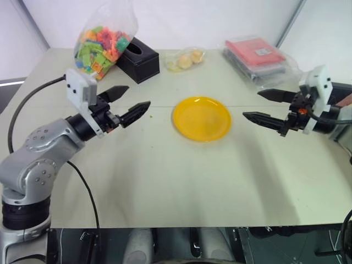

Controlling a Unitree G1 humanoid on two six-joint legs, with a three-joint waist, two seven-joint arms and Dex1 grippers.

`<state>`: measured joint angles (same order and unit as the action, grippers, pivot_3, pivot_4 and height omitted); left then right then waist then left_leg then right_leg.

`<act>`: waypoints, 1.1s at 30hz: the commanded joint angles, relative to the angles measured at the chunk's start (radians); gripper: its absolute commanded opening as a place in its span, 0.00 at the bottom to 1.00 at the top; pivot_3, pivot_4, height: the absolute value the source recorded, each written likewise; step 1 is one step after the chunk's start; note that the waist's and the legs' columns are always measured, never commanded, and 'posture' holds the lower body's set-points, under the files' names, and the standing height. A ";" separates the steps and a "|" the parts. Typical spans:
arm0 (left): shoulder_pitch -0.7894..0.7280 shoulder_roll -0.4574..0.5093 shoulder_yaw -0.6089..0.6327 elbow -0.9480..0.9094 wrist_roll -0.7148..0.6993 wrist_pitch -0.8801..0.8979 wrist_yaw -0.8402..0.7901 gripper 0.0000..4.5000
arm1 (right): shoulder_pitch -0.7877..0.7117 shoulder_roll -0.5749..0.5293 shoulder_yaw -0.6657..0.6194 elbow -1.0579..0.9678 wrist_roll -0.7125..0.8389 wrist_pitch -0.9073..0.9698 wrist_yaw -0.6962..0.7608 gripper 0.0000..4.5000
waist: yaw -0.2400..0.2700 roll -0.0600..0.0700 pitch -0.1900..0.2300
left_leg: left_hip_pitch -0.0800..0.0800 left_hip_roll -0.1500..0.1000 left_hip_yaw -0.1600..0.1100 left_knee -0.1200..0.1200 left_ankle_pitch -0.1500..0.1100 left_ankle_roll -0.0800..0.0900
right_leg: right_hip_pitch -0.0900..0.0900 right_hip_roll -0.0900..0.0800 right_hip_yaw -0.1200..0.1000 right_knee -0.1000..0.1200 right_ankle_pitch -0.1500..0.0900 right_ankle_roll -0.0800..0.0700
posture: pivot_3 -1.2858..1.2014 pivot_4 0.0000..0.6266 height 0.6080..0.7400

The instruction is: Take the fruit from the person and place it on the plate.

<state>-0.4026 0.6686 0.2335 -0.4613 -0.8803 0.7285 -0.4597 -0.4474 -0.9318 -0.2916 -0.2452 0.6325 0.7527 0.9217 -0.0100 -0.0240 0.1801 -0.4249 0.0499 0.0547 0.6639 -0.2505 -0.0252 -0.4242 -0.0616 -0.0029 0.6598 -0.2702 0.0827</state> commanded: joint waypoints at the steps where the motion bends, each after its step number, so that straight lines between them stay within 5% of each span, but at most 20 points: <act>1: -0.018 -0.003 0.000 -0.010 0.006 -0.014 -0.015 1.00 | -0.008 -0.014 -0.030 -0.034 0.016 -0.006 -0.009 0.97 | 0.000 0.000 0.000 | 0.000 0.000 0.000 0.000 0.000 0.000 | 0.000 0.000 0.000 0.000 0.000 0.000 | 0.52 0.24 0.93; 19: -0.063 -0.016 0.007 0.037 0.041 -0.024 -0.045 1.00 | 0.007 -0.003 -0.047 -0.064 0.034 -0.003 -0.051 0.97 | 0.001 0.000 0.000 | 0.000 0.000 0.000 0.000 0.000 0.000 | 0.000 0.000 0.000 0.000 0.000 0.000 | 0.52 0.24 0.93; 33: -0.259 -0.258 0.061 0.204 -0.034 -0.045 0.125 1.00 | -0.131 0.132 0.005 -0.098 0.077 -0.003 -0.198 0.97 | -0.003 0.000 0.000 | 0.000 0.000 -0.001 0.001 0.000 0.000 | 0.000 0.000 0.000 0.003 0.000 0.001 | 0.52 0.24 0.93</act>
<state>-0.6535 0.4042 0.2860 -0.2482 -0.9225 0.7100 -0.3412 -0.5622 -0.7987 -0.2780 -0.3116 0.6935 0.7582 0.7399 -0.0128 -0.0240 0.1800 -0.4247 0.0499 0.0531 0.6651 -0.2504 -0.0252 -0.4243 -0.0608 -0.0031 0.6625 -0.2698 0.0836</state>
